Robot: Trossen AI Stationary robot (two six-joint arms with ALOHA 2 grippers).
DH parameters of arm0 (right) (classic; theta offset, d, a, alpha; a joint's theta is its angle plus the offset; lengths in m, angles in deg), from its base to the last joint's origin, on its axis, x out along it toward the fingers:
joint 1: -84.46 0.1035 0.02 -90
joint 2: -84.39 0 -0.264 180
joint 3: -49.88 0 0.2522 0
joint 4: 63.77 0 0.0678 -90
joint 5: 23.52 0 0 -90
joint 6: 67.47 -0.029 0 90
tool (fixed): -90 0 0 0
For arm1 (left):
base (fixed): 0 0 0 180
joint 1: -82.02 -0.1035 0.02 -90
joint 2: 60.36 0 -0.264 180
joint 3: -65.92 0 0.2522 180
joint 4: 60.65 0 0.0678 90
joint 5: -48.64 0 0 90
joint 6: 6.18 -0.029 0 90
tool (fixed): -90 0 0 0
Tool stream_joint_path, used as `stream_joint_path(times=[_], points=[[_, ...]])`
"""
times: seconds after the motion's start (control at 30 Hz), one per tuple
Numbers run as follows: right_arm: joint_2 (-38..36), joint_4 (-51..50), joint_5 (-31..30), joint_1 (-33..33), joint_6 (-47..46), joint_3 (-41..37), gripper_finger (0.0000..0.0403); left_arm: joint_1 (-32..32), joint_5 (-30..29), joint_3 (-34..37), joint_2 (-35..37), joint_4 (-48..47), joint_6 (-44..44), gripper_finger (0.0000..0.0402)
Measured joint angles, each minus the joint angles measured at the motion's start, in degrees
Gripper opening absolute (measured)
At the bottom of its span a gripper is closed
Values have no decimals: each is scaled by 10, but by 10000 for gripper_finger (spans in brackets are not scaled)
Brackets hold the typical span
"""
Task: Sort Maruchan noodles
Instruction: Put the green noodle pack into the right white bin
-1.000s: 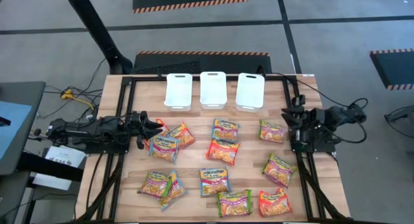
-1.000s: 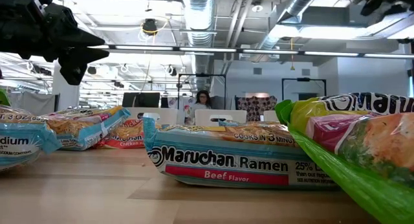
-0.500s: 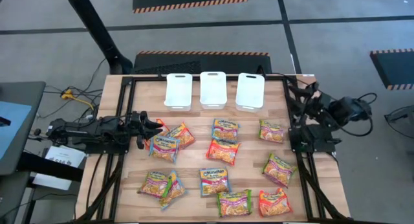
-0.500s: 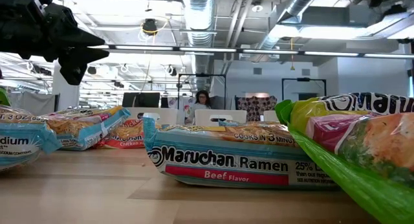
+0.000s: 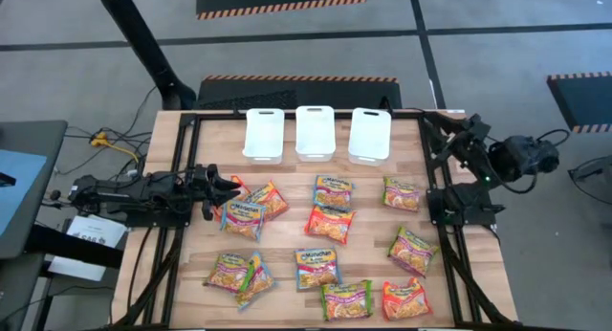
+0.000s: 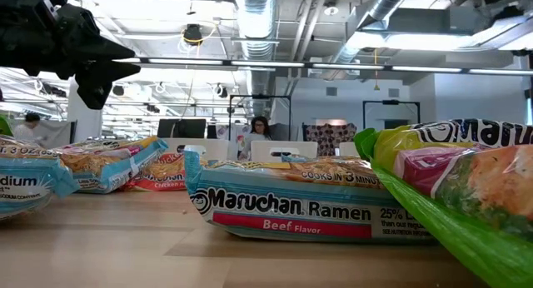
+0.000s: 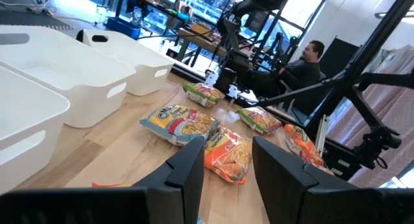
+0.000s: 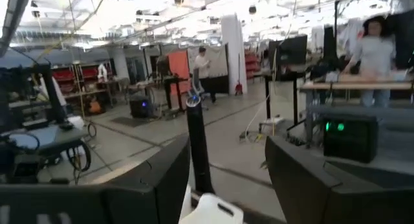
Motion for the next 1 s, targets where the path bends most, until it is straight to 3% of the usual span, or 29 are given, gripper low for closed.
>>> stream_joint_path(times=[0.17,0.5,1.0], points=[[24,-63,9,0,-89,8,228,0,0,0,0,0,0,117],[101,-110,118,0,-238,8,228,0,0,0,0,0,0,117],[229,-109,409,0,-375,8,228,0,0,0,0,0,9,117]])
